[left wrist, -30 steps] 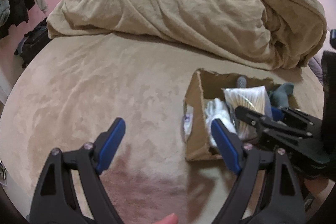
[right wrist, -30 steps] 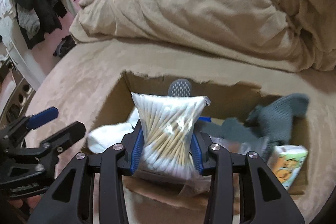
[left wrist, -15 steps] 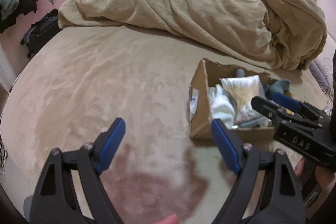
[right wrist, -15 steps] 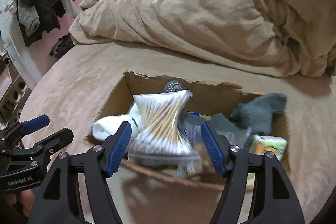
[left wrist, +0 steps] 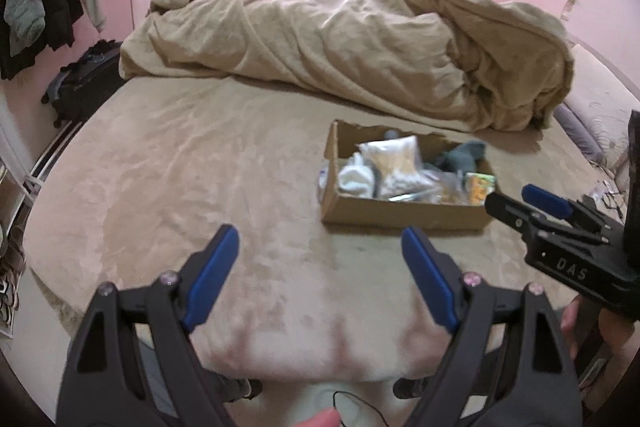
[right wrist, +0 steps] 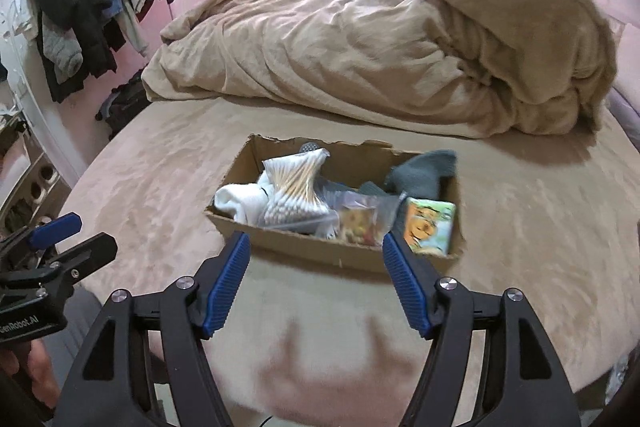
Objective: Organize objects
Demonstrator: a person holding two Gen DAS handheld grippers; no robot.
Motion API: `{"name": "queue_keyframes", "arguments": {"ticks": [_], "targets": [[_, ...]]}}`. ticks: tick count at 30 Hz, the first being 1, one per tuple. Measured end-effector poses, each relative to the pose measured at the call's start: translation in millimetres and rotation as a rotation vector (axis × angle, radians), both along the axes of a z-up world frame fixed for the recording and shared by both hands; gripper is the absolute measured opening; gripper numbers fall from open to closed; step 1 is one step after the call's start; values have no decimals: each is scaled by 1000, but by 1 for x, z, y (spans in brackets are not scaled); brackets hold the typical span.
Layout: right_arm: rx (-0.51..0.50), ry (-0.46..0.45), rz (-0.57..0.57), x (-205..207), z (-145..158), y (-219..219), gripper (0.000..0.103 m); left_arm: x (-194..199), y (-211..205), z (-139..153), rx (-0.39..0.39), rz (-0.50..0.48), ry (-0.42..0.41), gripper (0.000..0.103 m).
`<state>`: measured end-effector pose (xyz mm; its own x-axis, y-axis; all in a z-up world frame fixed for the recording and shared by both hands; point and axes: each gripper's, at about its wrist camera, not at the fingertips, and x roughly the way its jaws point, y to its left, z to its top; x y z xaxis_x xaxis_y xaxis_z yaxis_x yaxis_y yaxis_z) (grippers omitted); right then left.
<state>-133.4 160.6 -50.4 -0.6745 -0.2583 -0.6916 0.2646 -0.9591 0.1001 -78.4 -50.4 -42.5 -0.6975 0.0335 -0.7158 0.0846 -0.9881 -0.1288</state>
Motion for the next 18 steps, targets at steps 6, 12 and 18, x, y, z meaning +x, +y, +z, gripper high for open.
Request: {"name": "queue_keyframes", "arguments": {"ticks": [6, 12, 18], "targets": [[8, 27, -11, 43, 24, 14, 72, 41, 15, 23, -34, -40, 40, 85], [24, 55, -9, 88, 38, 21, 73, 73, 18, 28, -56, -46, 63, 85], [26, 52, -27, 109, 35, 28, 73, 86, 24, 26, -61, -60, 80, 85]]}}
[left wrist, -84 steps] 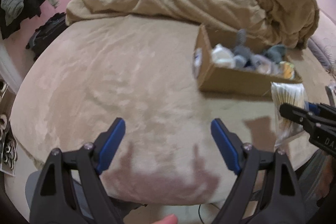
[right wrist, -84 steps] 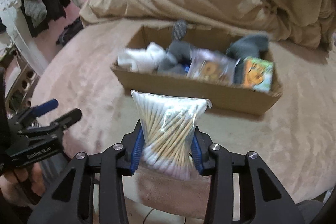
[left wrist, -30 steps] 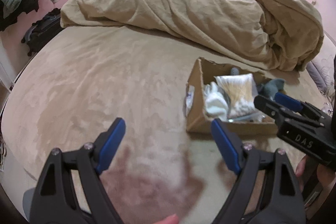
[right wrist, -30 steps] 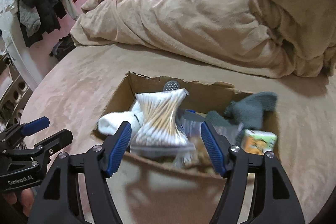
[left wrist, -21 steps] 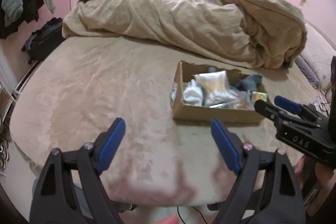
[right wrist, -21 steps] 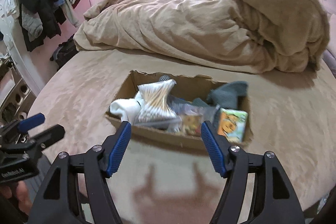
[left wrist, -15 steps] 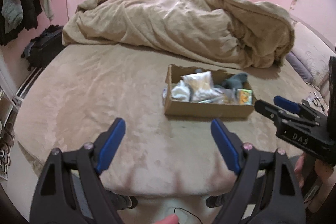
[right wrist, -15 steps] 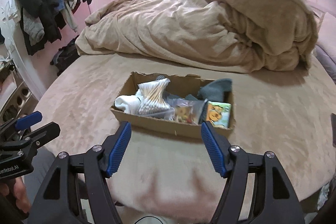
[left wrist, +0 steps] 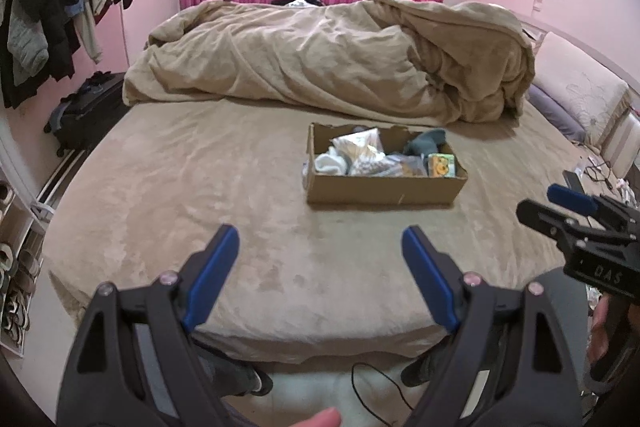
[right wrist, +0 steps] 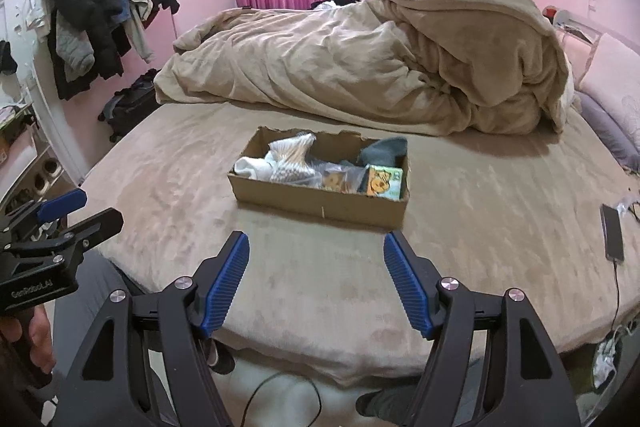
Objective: Organize objects
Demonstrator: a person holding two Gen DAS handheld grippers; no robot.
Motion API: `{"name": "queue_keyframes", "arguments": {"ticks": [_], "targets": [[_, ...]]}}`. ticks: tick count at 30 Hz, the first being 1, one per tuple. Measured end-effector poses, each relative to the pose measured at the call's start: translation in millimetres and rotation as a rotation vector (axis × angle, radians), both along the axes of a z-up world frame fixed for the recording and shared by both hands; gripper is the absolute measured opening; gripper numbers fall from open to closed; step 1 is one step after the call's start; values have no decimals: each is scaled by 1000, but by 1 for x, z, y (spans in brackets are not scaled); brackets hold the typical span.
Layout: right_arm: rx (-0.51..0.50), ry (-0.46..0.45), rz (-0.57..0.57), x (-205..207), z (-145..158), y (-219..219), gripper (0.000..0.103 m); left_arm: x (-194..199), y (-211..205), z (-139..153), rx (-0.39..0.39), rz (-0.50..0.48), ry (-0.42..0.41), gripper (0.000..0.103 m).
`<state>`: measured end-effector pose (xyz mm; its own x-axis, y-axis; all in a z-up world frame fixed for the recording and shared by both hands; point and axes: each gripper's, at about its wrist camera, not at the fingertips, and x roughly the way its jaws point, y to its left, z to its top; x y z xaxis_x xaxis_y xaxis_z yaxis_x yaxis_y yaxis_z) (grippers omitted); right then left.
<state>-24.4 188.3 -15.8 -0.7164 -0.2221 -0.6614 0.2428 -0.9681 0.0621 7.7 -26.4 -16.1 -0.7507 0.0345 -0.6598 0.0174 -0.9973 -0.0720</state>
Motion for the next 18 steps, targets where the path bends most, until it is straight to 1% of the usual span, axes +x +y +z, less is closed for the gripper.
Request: {"name": "queue_keyframes", "arguments": {"ticks": [8, 14, 18], "targets": [[-9, -17, -23, 2, -7, 6, 73, -3, 10, -5, 13, -30, -22, 85], [-17, -7, -18, 1, -6, 6, 73, -10, 8, -8, 22, -3, -44, 85], [-23, -15, -14, -1, -9, 6, 73, -11, 7, -11, 43, -3, -54, 85]]}}
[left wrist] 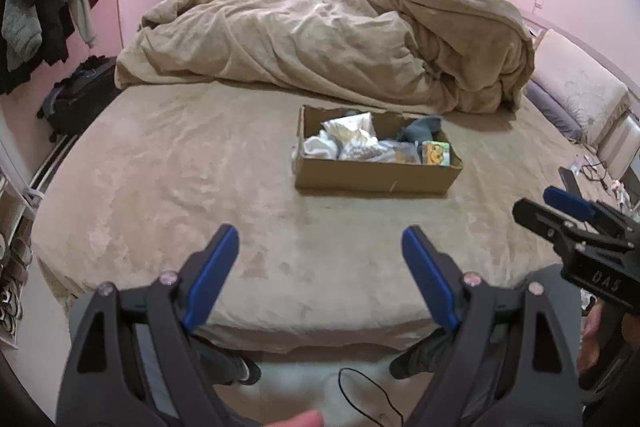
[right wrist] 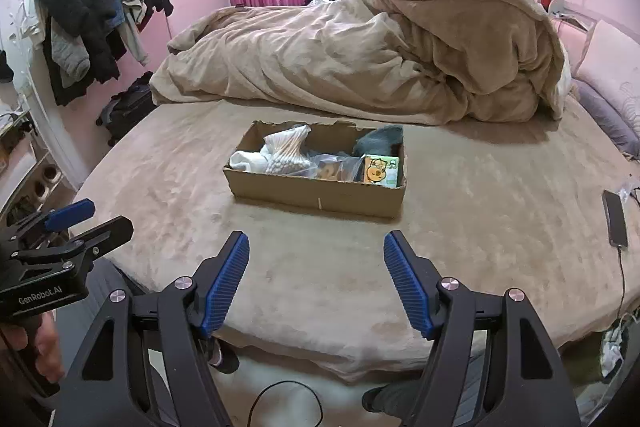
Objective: Organize objects
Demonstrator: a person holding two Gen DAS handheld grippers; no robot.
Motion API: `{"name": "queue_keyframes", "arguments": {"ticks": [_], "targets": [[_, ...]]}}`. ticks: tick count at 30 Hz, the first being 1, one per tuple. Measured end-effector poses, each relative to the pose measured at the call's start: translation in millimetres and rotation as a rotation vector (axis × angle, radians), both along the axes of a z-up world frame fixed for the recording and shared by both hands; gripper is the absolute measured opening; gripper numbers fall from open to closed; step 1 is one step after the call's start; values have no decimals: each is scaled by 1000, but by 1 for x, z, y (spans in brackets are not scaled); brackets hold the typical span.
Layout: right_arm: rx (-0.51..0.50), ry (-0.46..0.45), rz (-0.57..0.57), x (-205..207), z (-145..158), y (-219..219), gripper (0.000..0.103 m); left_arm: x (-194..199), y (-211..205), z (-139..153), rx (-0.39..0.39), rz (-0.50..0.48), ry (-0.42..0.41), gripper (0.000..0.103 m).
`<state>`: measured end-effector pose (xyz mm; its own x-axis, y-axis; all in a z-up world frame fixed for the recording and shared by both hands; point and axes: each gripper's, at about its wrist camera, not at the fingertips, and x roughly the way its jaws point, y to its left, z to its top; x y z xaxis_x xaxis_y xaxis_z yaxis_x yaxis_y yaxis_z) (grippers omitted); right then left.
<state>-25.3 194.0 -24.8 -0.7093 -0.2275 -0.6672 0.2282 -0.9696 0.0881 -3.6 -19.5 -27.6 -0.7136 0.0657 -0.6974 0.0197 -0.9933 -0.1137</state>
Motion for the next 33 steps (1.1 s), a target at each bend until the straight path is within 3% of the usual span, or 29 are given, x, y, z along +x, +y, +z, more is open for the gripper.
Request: {"name": "queue_keyframes", "arguments": {"ticks": [33], "targets": [[-10, -18, -6, -3, -7, 3, 73, -1, 10, 1, -28, -17, 11, 85]]}}
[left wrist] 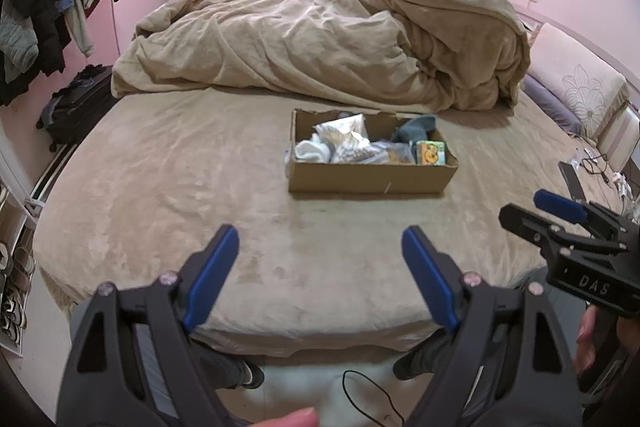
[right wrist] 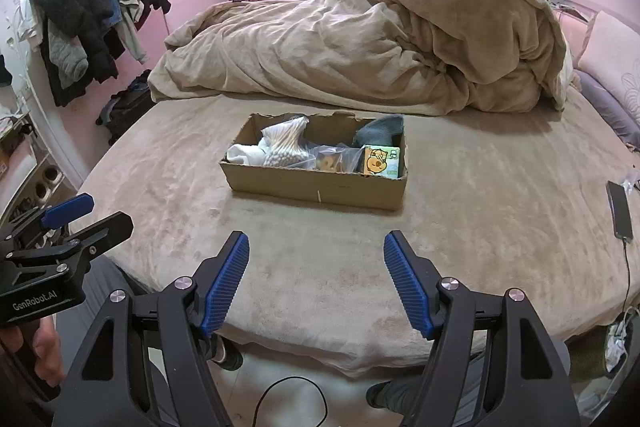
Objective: Organize objects
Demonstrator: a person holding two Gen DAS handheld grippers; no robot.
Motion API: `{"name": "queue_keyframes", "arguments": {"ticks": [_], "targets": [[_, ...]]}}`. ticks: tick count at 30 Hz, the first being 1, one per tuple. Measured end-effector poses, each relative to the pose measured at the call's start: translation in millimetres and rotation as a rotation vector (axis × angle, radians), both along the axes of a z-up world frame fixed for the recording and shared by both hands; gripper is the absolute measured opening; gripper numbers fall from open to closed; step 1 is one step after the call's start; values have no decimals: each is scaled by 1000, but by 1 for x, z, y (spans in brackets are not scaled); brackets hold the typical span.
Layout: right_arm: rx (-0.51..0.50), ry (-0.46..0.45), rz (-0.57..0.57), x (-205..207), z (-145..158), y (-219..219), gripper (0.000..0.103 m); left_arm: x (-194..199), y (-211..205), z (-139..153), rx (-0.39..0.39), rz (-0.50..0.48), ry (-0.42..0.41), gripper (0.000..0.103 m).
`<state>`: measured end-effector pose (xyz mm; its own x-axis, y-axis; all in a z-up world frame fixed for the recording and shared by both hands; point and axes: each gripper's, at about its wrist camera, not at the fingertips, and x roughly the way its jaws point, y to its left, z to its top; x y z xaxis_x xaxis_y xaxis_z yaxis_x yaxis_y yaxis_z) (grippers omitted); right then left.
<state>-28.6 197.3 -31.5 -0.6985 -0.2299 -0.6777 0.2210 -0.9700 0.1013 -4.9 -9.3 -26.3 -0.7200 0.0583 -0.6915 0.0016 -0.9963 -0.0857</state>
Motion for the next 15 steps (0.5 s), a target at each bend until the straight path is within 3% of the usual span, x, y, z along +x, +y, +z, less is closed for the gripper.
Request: {"name": "queue_keyframes", "arguments": {"ticks": [15], "targets": [[-3, -5, -10, -1, -7, 0, 73, -1, 3, 1, -1, 2, 4, 85]]}}
